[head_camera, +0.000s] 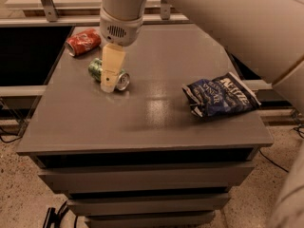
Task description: Place green can upright
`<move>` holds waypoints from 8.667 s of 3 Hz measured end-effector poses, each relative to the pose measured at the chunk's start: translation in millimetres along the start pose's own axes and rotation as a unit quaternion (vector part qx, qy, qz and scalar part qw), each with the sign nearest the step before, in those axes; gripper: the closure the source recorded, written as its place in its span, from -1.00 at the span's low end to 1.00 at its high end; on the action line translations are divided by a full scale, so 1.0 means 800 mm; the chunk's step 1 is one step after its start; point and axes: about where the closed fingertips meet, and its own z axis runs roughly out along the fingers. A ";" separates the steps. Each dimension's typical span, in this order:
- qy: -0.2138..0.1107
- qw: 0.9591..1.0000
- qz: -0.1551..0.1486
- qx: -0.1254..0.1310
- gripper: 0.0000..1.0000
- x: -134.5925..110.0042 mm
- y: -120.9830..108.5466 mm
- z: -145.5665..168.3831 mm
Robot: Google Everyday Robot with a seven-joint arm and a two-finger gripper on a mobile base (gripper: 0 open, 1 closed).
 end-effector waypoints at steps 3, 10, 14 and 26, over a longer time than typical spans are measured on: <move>0.016 0.999 0.038 0.014 -1.00 -0.041 -0.020 0.022; 0.008 0.991 -0.116 -0.066 -1.00 -0.088 -0.008 0.043; -0.011 0.980 -0.198 -0.013 -1.00 -0.042 0.005 0.021; 0.024 0.608 -0.786 0.107 -1.00 -0.036 0.001 0.046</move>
Offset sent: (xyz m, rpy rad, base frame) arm 0.0204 0.0382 0.0018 0.0033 0.0037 -0.0206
